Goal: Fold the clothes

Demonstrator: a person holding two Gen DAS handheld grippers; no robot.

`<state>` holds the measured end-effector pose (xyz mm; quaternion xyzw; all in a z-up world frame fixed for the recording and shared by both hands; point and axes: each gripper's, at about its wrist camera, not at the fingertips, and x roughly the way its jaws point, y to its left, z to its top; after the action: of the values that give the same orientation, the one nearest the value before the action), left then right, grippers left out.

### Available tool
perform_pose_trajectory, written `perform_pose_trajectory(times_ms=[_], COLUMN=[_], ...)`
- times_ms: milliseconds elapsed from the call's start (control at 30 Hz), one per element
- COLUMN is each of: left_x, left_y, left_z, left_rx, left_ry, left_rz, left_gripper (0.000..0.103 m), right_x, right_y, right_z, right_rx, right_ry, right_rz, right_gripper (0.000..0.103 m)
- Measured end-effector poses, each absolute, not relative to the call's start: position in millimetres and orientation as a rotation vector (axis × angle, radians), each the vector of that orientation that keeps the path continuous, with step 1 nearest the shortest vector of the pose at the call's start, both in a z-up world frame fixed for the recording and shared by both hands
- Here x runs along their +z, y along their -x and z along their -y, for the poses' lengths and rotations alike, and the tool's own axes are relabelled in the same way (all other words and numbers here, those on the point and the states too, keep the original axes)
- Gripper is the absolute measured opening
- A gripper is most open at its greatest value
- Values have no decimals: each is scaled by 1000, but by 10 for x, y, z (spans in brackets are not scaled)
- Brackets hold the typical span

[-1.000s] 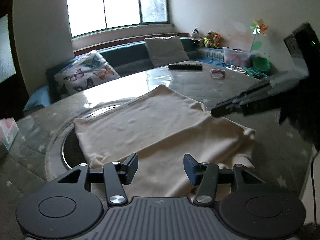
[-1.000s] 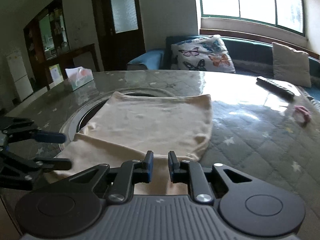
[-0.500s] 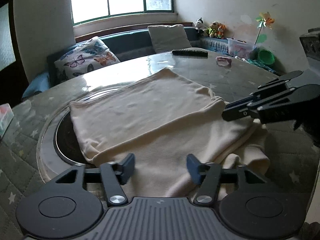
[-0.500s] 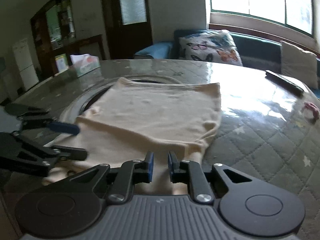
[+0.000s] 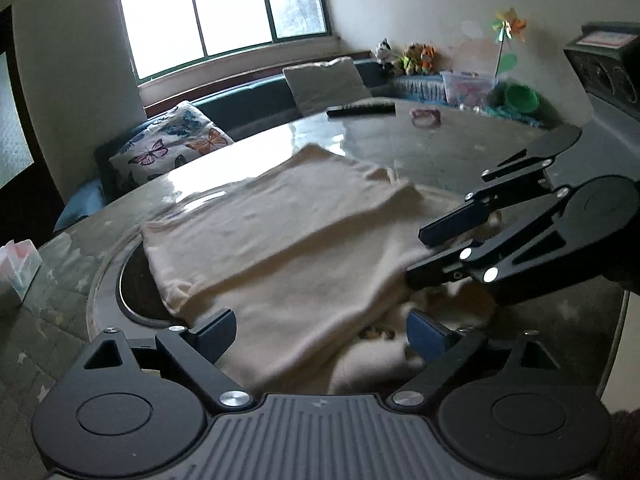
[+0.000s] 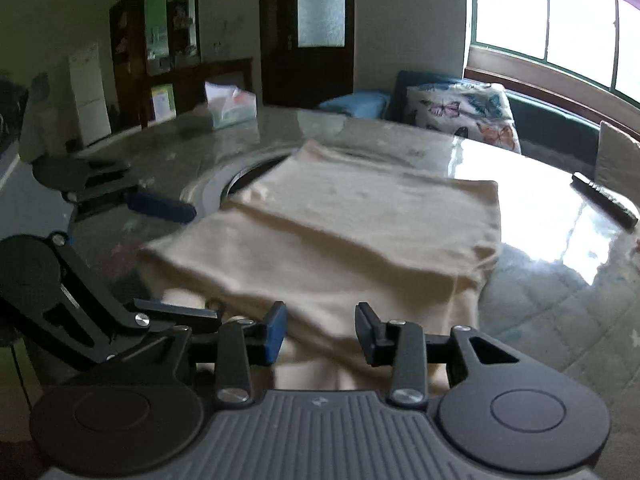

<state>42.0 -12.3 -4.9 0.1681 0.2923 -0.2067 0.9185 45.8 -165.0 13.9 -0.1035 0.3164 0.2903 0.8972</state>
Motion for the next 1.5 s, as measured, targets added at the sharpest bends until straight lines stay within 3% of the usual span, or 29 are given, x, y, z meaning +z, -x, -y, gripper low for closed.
perform_pose_trajectory(times_ms=[300, 400, 767, 900, 1200, 1500], left_x=[83, 97, -86, -21, -108, 4], left_y=[-230, -280, -293, -271, -223, -211], left_z=[15, -48, -80, -98, -97, -117], left_rx=[-380, -304, -241, -224, -231, -212], left_ry=[-278, -232, -238, -221, -224, -218], left_rz=[-535, -540, -619, -595, -621, -583], left_gripper=[103, 103, 103, 103, 103, 103], right_x=[222, 217, 105, 239, 5, 184], right_y=[-169, -152, -95, -111, -162, -104], right_z=[1721, 1780, 1892, 1943, 1964, 2016], right_rx=[589, 564, 525, 498, 435, 426], right_ry=[255, 231, 184, 166, 200, 183], right_rz=[-595, -591, -628, -569, -621, -568], right_gripper=[43, 54, 66, 77, 78, 79])
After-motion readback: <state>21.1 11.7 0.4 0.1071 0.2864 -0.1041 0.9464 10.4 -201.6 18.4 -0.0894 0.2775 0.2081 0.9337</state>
